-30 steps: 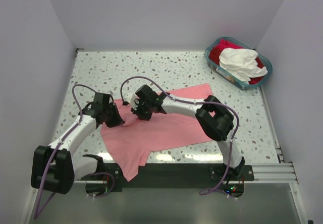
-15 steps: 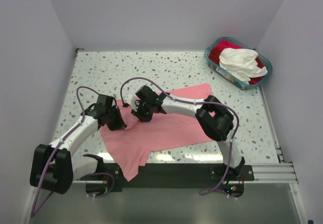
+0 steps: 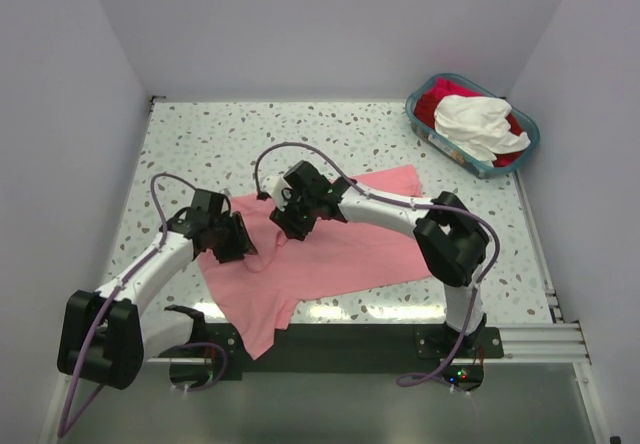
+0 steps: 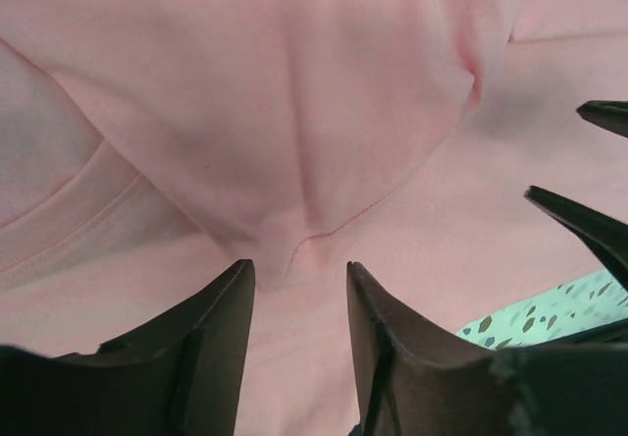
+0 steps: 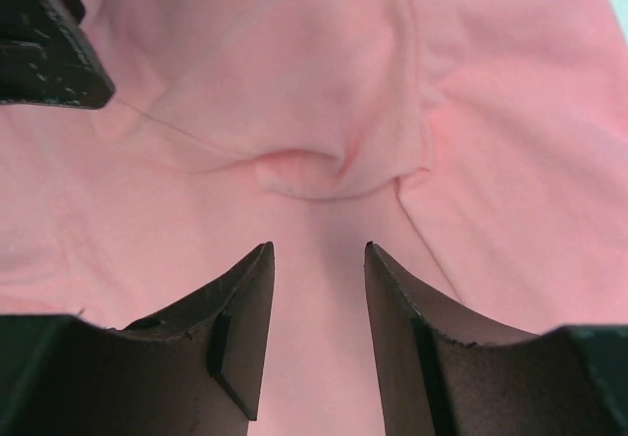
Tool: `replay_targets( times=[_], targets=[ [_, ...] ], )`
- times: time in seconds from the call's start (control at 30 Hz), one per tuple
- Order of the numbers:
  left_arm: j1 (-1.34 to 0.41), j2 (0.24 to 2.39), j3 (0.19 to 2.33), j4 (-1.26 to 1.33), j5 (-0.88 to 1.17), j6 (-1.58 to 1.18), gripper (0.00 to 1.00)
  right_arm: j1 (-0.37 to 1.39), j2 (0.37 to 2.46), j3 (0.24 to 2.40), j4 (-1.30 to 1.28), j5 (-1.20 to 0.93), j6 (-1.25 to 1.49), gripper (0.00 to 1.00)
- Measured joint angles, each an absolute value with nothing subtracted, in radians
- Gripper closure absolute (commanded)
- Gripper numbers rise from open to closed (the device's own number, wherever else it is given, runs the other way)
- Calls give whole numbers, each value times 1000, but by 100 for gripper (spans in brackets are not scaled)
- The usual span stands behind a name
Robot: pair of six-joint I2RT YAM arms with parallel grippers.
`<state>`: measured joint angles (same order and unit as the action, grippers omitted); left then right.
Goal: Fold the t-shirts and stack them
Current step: Fold the tshirt
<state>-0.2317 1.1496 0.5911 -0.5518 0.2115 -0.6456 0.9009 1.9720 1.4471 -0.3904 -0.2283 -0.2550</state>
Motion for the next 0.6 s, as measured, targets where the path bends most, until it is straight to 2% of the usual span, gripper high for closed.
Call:
replay_targets(
  times=[0.17,0.27,0.4,0.6],
  targets=[
    [-231,1107,600,-562,162,-664,50,833,1901,1355,-315,-259,-57,55],
    [-223,1101,600,-557,133,-680,53,799,1893,1305,-250,-262,104,57],
    [-216,1116,595,-528,119,-700,60,800,1893,1244,-168,-274,319,58],
    [-216,1143,572,-501,125,-714,59,815,1906,1210,-72,-280,569,58]
  ],
)
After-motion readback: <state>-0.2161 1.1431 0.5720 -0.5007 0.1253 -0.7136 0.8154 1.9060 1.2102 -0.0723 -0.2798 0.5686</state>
